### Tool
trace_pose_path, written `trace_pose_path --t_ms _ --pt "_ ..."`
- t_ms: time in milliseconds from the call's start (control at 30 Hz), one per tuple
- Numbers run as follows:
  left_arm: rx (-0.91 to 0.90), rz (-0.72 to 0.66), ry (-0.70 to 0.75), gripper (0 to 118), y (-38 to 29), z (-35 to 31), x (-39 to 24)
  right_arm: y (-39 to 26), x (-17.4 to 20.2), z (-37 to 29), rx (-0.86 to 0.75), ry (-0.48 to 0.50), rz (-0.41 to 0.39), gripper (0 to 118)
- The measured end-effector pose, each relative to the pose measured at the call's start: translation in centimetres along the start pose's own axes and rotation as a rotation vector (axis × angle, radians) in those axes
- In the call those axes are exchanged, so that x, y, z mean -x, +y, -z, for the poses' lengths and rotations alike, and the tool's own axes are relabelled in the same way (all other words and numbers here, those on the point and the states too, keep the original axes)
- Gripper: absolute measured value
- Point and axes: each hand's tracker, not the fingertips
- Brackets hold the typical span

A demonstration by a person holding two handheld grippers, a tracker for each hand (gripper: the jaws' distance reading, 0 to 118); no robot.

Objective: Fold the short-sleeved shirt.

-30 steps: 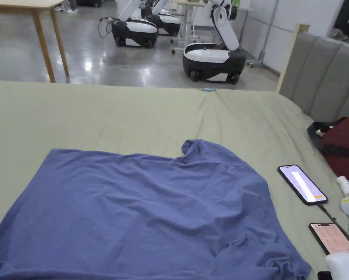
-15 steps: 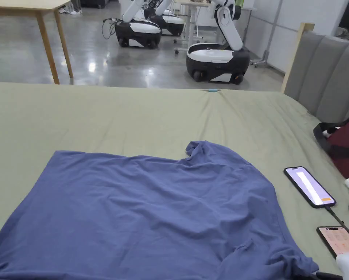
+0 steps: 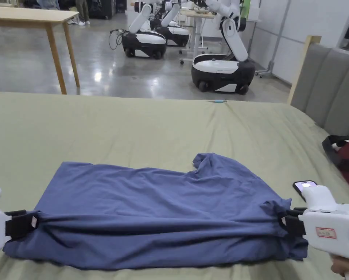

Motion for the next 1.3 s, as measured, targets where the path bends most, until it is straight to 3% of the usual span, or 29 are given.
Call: trace_pose_path --t_ms 300,400,433,467,533,600,633,667,833,867,900,933,967,1000,1133,1267,1300 --pt "0.108 0.031 0.084 5 -0.4 5.3 0.0 -0.1 -0.1 7.1 0.114 -0.043 -0.005 9" --pt "0.108 0.029 0.085 12 -0.5 5.2 -0.1 0.2 -0.1 7.1 0.114 -0.047 -0.01 11" --pt "0.107 0.026 0.083 30 -0.3 5.1 0.1 0.3 -0.2 7.1 0.115 -0.046 -0.011 20" --pt "0.107 0.02 0.084 56 -0.2 5.1 0.3 0.4 -0.3 7.1 0.113 -0.046 -0.012 44" --pt "0.088 -0.002 0.073 113 0.0 4.2 0.5 0.6 -0.6 6.2 0.078 -0.061 -0.015 116" --pt "0.056 0.004 0.056 115 0.2 2.2 0.6 0.4 -1.0 3.4 0.008 -0.062 0.028 118" --pt "-0.006 0.008 0.025 115 0.3 0.4 0.6 0.0 -1.1 0.8 -0.072 -0.016 0.047 118" --pt "-0.037 0.012 0.015 114 0.1 -1.6 0.5 -0.1 -0.9 -1.6 -0.135 0.015 0.064 114" --pt "-0.18 0.041 0.035 110 -3.7 -10.8 -0.3 -4.2 1.6 -13.0 -0.308 -0.019 0.05 114" --pt "-0.208 0.024 0.028 96 -4.9 -12.2 -0.3 -5.2 2.1 -14.3 -0.325 0.002 0.047 112" --pt "-0.24 0.01 0.012 66 -6.3 -13.8 -0.4 -6.3 2.7 -15.8 -0.343 0.017 0.047 105" --pt "-0.259 -0.003 0.005 12 -7.6 -15.1 -0.4 -7.4 3.3 -16.7 -0.344 0.022 0.043 75" --pt "-0.243 -0.01 0.013 0 -8.7 -15.7 -0.6 -8.4 4.0 -17.2 -0.355 0.018 0.039 36" --pt "-0.264 -0.056 0.042 0 -9.7 -16.5 -0.6 -8.9 4.5 -17.2 -0.353 0.012 0.041 1" --pt "-0.214 -0.07 0.017 0 -11.4 -17.3 -0.2 -9.5 5.4 -17.0 -0.305 0.019 0.046 0" --pt "-0.21 -0.011 0.03 0 -8.6 -15.0 -0.4 -8.2 5.6 -16.7 -0.32 0.05 0.05 0" --pt "-0.206 -0.014 0.027 8 -7.6 -14.1 -0.3 -7.9 5.5 -16.9 -0.325 0.057 0.057 0"
